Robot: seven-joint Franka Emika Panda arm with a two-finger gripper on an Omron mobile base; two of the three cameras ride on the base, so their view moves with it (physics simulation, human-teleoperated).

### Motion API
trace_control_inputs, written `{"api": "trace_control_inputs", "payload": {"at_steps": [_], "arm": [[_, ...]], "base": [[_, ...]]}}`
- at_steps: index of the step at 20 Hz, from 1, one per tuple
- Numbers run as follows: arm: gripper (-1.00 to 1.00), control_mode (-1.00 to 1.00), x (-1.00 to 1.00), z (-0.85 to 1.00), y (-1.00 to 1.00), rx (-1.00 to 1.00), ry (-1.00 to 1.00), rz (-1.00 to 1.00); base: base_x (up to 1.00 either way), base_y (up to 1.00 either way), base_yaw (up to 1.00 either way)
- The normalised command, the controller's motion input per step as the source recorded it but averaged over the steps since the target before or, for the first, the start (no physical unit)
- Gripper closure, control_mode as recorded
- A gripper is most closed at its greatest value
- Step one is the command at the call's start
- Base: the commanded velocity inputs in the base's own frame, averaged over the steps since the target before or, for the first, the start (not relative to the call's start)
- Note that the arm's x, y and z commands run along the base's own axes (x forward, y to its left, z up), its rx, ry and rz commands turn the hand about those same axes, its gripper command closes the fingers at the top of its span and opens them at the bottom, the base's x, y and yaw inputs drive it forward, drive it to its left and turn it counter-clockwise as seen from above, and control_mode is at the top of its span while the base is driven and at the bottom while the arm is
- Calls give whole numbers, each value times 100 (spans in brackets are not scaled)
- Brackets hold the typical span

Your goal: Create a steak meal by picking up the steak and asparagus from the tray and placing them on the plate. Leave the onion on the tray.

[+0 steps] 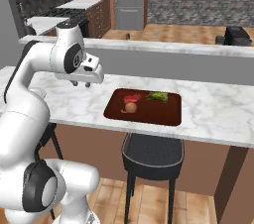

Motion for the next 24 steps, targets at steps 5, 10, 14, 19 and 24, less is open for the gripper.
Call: {"api": "trace_control_inputs", "payload": {"at_steps": [5, 10, 14, 19, 24], "arm": [[-100, -100, -9, 0, 0, 0, 0, 0], [-100, 100, -4, 0, 0, 0, 0, 0], [-100, 100, 0, 0, 0, 0, 0, 0], [-100, 100, 0, 0, 0, 0, 0, 0], [-100, 100, 0, 0, 0, 0, 0, 0]], "base": [[0, 0, 0], [-4, 0, 0], [-7, 10, 0], [0, 35, 0], [0, 43, -2]]}}
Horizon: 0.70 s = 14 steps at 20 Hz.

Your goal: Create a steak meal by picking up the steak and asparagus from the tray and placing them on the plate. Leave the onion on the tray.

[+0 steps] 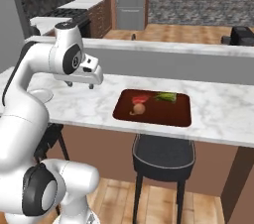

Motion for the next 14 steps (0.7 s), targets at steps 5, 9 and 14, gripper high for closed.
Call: {"api": "trace_control_inputs", "payload": {"at_steps": [5, 9, 14], "arm": [[-100, 100, 0, 0, 0, 0, 0, 0], [-100, 100, 0, 0, 0, 0, 0, 0], [-100, 100, 0, 0, 0, 0, 0, 0]], "base": [[0, 42, -5], [16, 17, -4], [44, 0, -1]]}}
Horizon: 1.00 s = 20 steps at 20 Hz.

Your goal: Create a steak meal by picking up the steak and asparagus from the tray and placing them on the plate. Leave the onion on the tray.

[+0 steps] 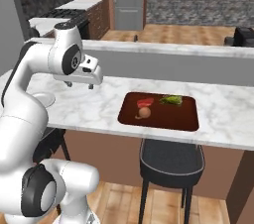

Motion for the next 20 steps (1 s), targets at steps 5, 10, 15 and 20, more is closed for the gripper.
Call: {"api": "trace_control_inputs", "payload": {"at_steps": [5, 10, 15, 20], "arm": [[-100, 100, 0, 0, 0, 0, 0, 0], [-100, 100, 0, 0, 0, 0, 0, 0], [-100, 100, 0, 0, 0, 0, 0, 0], [-100, 100, 0, 0, 0, 0, 0, 0]], "base": [[54, 4, 0], [53, 16, -2], [39, 20, -3], [30, 23, -3]]}}
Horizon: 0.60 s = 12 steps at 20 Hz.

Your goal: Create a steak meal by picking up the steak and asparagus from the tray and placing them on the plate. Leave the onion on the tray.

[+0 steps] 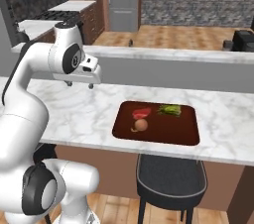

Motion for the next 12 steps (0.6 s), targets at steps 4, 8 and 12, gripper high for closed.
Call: {"api": "trace_control_inputs", "payload": {"at_steps": [4, 8, 12], "arm": [[-100, 100, 0, 0, 0, 0, 0, 0], [-100, -100, 5, -1, 6, 0, 0, -1], [-100, -100, 11, -1, 18, 0, 0, -5]], "base": [[29, 29, -5], [17, 21, -4], [0, 0, 0]]}}
